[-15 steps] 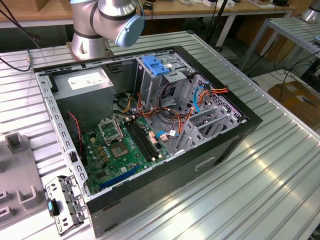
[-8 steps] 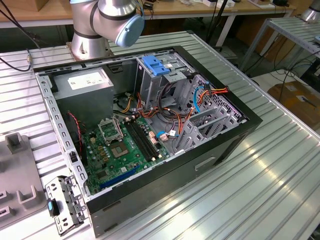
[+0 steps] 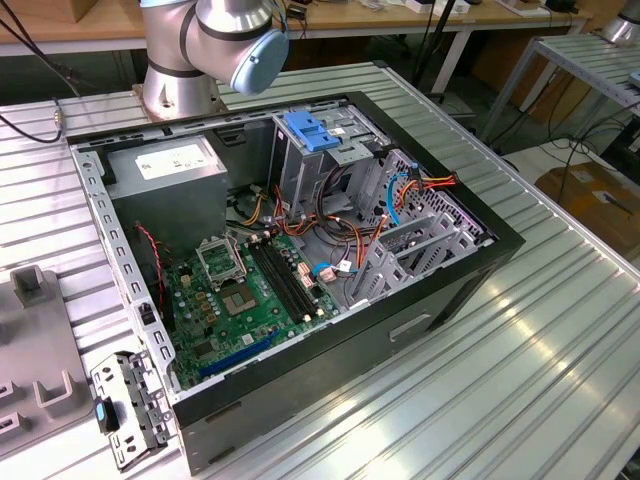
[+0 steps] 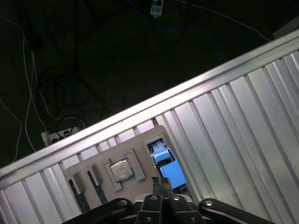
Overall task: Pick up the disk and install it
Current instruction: 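Pick up the disk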
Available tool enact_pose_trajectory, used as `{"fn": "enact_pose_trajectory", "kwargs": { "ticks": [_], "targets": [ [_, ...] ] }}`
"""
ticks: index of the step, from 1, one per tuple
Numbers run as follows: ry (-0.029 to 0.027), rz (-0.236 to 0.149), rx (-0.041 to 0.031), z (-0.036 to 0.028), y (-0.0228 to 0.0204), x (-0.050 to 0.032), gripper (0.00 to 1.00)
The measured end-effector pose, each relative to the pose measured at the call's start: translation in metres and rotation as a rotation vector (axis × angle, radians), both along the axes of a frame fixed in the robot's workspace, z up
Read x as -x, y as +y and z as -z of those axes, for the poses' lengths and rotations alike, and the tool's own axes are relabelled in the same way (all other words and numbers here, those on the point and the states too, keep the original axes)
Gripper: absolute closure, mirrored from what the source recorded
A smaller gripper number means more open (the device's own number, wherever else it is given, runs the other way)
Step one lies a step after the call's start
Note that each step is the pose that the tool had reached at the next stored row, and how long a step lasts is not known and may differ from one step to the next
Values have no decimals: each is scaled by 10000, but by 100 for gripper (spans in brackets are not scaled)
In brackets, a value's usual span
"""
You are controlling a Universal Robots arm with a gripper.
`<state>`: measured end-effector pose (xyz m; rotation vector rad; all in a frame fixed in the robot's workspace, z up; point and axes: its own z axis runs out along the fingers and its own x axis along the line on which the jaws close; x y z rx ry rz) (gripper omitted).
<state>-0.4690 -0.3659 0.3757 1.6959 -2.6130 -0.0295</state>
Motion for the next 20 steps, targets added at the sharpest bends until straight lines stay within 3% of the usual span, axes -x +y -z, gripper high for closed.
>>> {"fn": "enact_pose_trajectory", "kwargs": {
  "ticks": [4, 7, 13, 20],
  "targets": [
    [-11, -847, 0, 11, 0, 0, 89],
    [-69, -1290, 9, 31, 11, -4, 89],
    [-77, -1373, 10, 39, 111, -72, 89],
    [-77, -1375, 11, 40, 116, -73, 89]
  ]
}}
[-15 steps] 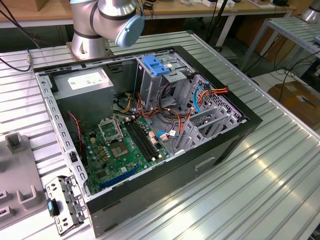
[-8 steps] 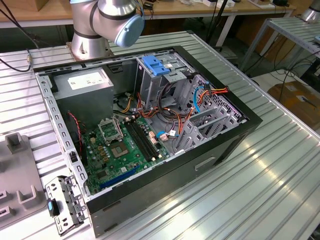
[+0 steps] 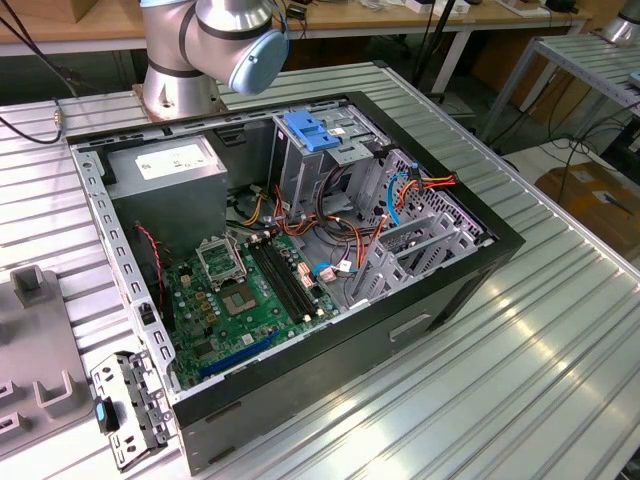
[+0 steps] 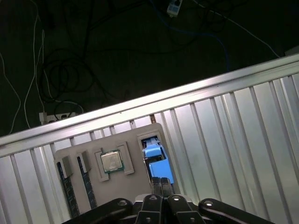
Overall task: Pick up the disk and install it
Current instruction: 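Pick up the disk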
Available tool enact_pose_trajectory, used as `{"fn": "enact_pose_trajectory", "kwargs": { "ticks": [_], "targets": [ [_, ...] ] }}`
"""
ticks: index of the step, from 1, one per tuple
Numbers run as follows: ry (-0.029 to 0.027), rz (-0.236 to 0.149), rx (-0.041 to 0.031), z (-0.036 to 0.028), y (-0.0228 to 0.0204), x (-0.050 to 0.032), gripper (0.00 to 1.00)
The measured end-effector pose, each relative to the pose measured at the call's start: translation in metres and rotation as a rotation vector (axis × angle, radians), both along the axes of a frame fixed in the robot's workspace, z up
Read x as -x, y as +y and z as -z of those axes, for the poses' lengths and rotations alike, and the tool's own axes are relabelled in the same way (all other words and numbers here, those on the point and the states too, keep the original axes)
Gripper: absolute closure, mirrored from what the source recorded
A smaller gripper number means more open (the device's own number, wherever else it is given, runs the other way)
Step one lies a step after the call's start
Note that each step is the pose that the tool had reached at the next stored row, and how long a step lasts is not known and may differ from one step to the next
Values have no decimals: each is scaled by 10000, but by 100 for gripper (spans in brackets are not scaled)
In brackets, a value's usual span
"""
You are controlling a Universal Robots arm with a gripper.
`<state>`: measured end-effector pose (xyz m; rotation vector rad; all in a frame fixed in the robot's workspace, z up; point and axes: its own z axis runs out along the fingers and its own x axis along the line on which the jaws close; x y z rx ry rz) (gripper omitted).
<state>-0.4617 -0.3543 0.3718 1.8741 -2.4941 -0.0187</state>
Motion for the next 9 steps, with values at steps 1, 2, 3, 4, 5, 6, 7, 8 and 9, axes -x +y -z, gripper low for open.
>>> {"fn": "enact_pose_trajectory", "kwargs": {
  "ticks": [1, 2, 3, 4, 5, 6, 7, 8, 9],
  "targets": [
    [0, 0, 0, 0, 0, 0, 89],
    [0, 0, 0, 0, 0, 0, 89],
    [0, 0, 0, 0, 0, 0, 89],
    [0, 0, 0, 0, 1, 0, 89],
    [1, -7, 0, 0, 1, 0, 89],
    [0, -40, 0, 0, 1, 0, 89],
    [-6, -137, 1, 1, 1, 0, 89],
    [-32, -319, 0, 12, 1, -1, 89],
    [-40, -420, -1, 21, 2, 0, 89]
  ]
}}
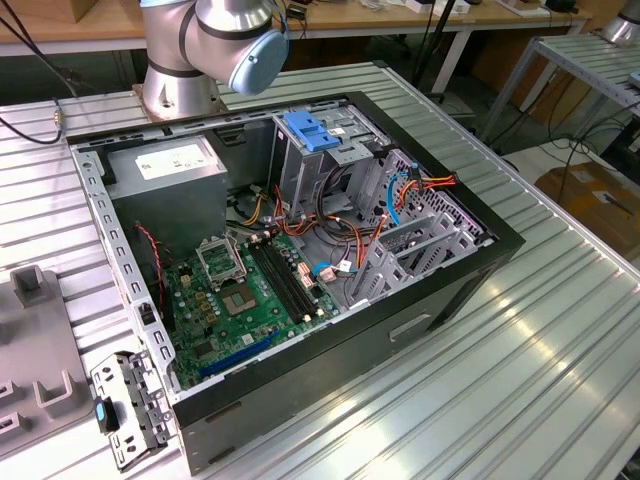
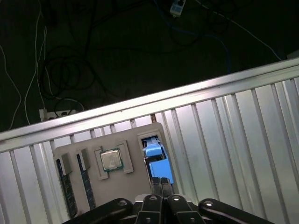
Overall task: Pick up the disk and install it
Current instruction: 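Pick up the disk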
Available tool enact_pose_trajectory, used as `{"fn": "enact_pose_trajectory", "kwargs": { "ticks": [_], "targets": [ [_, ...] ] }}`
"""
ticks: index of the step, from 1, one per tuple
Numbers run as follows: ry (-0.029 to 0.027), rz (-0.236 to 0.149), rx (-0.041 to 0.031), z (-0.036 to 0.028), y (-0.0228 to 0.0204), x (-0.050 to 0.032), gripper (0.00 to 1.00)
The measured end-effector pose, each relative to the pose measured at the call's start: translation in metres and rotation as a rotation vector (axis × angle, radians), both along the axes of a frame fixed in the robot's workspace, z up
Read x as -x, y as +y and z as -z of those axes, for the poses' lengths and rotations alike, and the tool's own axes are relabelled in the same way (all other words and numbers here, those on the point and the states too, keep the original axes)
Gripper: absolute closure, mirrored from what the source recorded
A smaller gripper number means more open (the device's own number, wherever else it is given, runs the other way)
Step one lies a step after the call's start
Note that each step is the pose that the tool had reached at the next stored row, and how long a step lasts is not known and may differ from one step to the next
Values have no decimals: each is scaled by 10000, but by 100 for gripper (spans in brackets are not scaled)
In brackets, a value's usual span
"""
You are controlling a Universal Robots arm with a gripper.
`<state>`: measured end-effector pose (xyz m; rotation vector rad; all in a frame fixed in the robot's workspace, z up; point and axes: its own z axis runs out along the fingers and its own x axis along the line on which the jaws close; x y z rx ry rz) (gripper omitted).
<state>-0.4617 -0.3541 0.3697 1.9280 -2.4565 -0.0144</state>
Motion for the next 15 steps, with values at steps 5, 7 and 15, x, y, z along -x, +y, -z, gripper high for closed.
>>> {"fn": "enact_pose_trajectory", "kwargs": {
  "ticks": [5, 7, 15],
  "targets": [
    [-3, -513, -6, 51, 0, 3, 71],
    [-2, -763, -6, 78, -1, 4, 64],
    [-1, -1851, -6, 145, -5, 12, 40]
  ]
}}
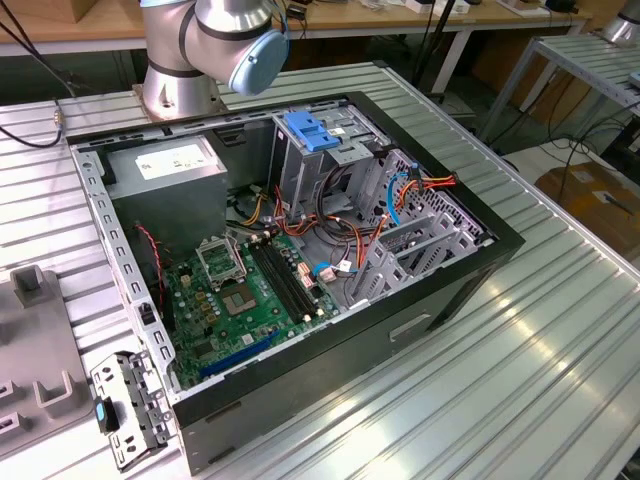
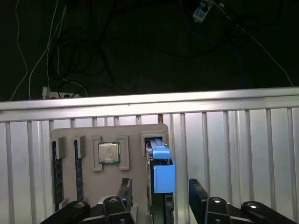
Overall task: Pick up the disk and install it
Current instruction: 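Pick up the disk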
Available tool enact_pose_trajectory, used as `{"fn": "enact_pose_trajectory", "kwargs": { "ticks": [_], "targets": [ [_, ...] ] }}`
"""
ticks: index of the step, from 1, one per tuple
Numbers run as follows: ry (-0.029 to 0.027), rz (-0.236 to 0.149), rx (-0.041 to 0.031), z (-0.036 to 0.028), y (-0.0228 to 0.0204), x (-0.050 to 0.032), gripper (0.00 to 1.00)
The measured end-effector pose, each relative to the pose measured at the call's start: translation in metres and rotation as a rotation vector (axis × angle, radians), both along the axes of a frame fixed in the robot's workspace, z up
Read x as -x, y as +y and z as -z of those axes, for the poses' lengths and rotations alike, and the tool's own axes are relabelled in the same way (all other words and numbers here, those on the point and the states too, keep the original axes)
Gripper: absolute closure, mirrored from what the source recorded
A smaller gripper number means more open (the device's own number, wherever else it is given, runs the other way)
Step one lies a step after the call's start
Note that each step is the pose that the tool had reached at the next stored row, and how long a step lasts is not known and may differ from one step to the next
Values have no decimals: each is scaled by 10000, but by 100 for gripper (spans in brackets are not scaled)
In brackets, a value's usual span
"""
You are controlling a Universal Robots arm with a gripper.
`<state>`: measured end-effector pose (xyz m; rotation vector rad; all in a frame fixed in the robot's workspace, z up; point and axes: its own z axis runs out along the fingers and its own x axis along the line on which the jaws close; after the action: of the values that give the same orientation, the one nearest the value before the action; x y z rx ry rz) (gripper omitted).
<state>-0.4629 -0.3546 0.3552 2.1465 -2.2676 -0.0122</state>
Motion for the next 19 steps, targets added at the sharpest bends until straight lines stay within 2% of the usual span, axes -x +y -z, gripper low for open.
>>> {"fn": "enact_pose_trajectory", "kwargs": {
  "ticks": [2, 3, 6, 9, 12, 13, 19],
  "targets": [
    [-13, -2, 1, 0, -1, 0, 40],
    [-48, -4, 2, 2, -1, 0, 40],
    [-226, -29, 2, 18, -1, 28, 40],
    [-355, -54, 1, 35, -1, 59, 40],
    [-367, -248, -3, 80, -3, 72, 40],
    [-367, -319, -10, 112, -2, 75, 40],
    [-347, -321, -10, 244, 6, 75, 40]
  ]
}}
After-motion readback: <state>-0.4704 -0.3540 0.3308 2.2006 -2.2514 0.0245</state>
